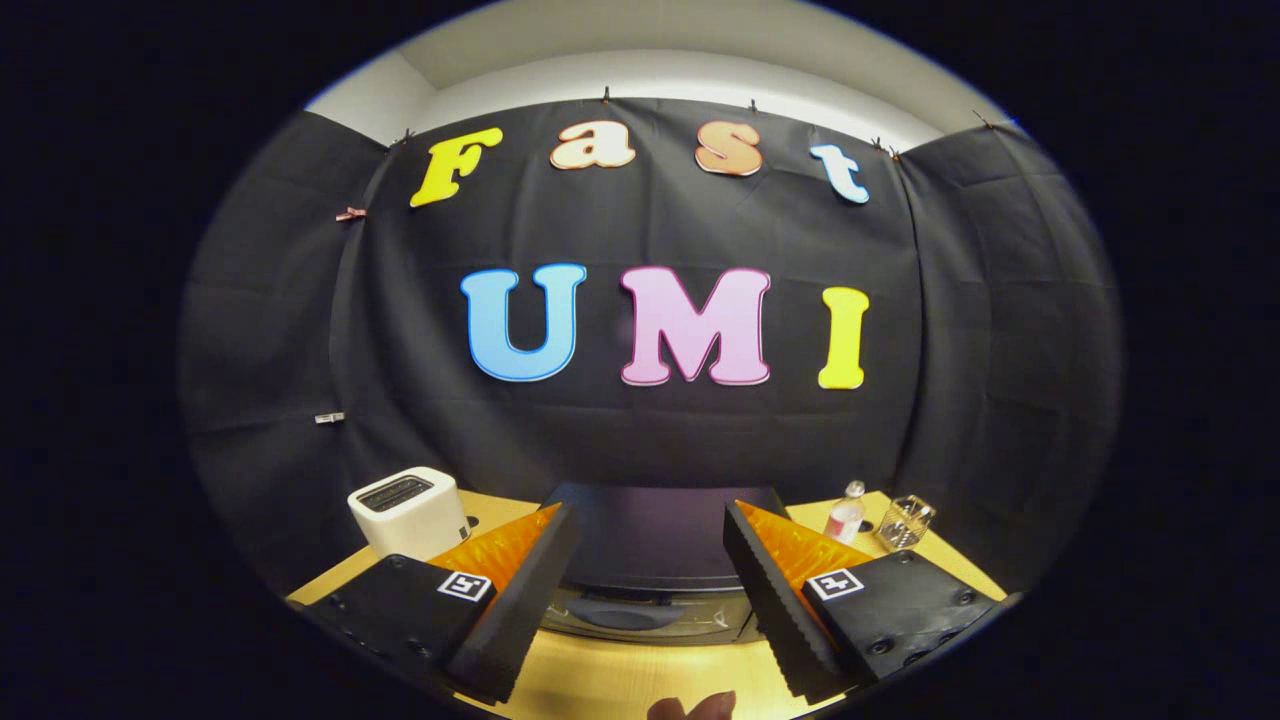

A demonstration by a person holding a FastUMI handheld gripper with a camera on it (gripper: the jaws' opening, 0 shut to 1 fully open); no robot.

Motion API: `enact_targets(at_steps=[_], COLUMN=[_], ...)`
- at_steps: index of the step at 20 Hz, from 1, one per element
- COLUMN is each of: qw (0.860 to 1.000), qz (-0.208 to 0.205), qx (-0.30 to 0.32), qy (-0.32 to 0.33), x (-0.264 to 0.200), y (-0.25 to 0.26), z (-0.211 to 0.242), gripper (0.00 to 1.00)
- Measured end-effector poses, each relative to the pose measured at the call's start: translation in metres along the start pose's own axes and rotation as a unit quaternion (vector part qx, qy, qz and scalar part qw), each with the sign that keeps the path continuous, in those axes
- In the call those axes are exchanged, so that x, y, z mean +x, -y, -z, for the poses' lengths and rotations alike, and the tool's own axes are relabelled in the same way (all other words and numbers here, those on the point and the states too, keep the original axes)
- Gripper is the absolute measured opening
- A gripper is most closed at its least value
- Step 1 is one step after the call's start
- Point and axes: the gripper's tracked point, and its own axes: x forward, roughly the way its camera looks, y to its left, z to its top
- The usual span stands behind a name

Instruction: Open the toaster oven, put the food inside, and close the toaster oven door.

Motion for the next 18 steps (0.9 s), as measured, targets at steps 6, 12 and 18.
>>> enact_targets(at_steps=[6, 12, 18], qw=[0.996, 0.99, 0.988], qz=[0.006, 0.015, 0.041], qx=[-0.004, -0.011, -0.005], qy=[-0.089, -0.139, -0.15], x=[0.037, 0.059, 0.066], y=[-0.007, -0.009, -0.004], z=[0.076, 0.12, 0.129], gripper=[0.98, 0.98, 0.98])
